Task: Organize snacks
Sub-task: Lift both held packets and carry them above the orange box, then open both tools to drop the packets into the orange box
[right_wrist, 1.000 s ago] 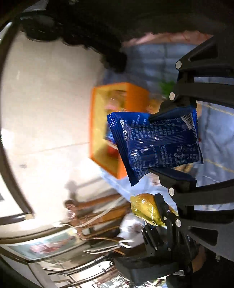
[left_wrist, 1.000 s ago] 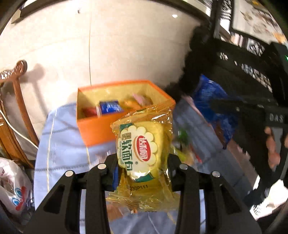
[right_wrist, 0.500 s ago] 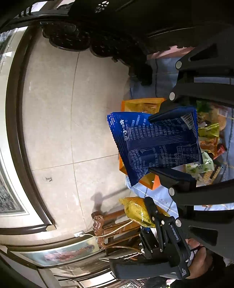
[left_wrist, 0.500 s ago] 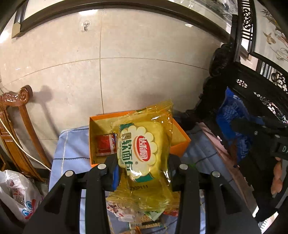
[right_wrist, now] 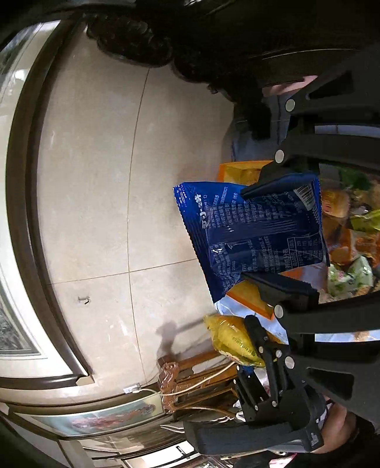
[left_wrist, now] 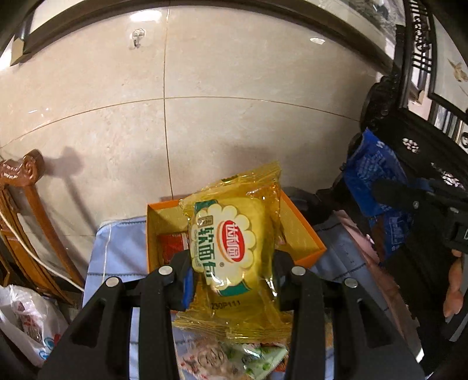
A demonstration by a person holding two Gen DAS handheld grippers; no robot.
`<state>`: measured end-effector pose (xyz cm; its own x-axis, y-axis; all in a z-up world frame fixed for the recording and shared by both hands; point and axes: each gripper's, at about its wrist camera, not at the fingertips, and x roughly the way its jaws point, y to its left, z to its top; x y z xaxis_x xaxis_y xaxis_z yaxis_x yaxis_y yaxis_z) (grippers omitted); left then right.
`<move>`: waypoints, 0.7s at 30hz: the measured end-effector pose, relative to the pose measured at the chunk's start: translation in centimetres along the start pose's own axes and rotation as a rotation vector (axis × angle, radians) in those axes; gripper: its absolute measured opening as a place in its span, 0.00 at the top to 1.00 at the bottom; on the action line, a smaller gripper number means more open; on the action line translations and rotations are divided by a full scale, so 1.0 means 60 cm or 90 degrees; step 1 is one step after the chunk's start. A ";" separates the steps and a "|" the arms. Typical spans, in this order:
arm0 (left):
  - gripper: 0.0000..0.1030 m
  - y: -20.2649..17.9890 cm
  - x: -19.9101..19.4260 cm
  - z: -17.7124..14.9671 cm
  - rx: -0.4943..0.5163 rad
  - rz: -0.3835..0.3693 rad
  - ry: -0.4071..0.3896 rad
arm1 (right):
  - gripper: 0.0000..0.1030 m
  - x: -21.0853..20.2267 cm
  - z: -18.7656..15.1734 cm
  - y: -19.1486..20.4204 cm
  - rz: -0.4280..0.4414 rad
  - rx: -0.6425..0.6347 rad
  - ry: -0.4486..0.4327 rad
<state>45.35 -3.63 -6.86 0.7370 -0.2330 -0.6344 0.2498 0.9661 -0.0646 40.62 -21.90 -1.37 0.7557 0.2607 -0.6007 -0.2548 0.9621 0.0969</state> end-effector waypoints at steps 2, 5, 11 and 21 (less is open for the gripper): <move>0.49 0.006 0.035 0.020 0.000 0.019 0.002 | 0.51 0.036 0.024 -0.006 0.001 -0.002 0.007; 0.04 0.033 0.089 0.046 -0.032 0.034 -0.001 | 0.37 0.107 0.052 -0.028 -0.003 0.007 0.032; 0.04 0.088 0.164 0.049 -0.071 0.035 0.068 | 0.23 0.168 0.040 -0.077 -0.056 0.041 0.067; 0.04 0.079 0.100 -0.077 -0.042 0.009 0.081 | 0.23 0.129 -0.113 -0.080 -0.044 0.064 0.122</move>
<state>48.07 0.08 -14.54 0.6539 -0.2068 -0.7278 0.1943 0.9756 -0.1026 43.59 -25.02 -11.85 0.6389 0.1828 -0.7473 -0.1372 0.9829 0.1231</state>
